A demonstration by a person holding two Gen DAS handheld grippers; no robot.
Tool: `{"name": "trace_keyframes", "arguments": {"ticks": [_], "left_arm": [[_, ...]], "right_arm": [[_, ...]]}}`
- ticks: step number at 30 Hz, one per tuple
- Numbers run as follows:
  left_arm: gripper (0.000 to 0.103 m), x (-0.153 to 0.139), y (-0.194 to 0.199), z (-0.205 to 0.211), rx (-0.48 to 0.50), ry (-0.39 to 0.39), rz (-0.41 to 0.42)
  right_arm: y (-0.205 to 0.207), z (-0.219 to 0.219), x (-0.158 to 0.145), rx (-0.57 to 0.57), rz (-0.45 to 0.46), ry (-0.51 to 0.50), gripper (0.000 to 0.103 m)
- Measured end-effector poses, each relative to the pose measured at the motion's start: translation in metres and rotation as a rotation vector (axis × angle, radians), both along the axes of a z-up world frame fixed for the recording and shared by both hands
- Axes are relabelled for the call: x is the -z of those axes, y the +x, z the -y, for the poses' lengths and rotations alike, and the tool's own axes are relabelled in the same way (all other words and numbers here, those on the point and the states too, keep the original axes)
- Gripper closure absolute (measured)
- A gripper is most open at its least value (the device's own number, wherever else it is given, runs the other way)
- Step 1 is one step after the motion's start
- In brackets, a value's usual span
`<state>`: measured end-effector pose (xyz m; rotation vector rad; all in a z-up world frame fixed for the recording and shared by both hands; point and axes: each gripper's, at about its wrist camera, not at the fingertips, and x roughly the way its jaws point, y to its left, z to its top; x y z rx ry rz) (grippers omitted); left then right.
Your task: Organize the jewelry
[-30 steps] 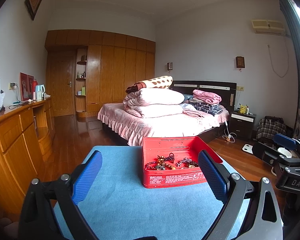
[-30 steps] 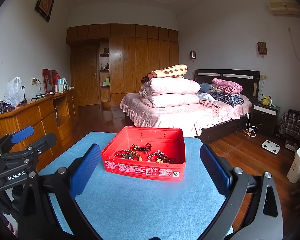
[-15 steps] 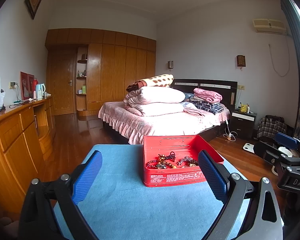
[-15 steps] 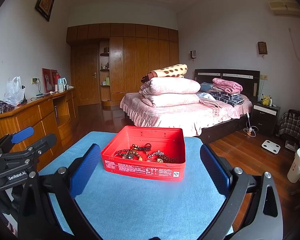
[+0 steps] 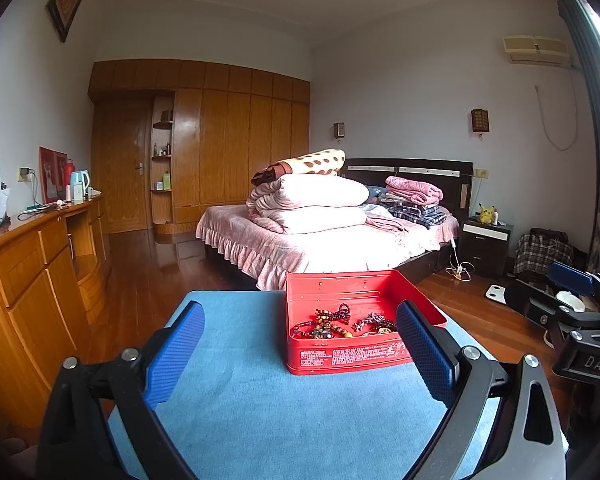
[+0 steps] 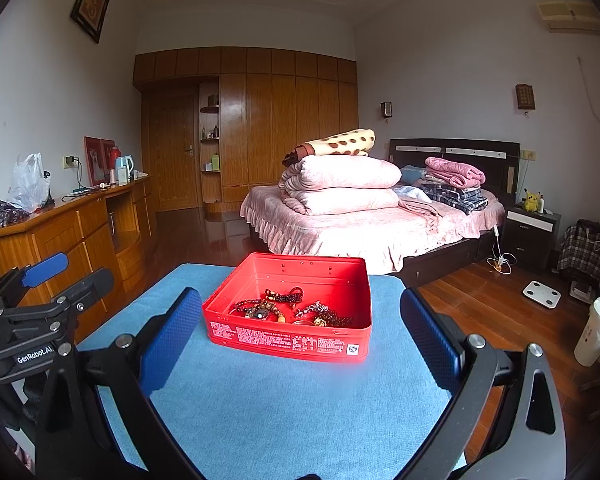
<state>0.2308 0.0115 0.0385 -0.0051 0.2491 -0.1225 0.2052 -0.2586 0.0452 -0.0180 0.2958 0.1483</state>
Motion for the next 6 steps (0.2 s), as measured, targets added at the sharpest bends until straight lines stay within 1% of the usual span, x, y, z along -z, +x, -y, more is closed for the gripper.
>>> {"name": "trace_keyframes", "arguments": {"ticks": [6], "left_arm": [[0.008, -0.0005, -0.0001, 0.0004, -0.001, 0.001, 0.000]], "right_arm": [[-0.0002, 0.0000, -0.0003, 0.000, 0.001, 0.000, 0.006]]}}
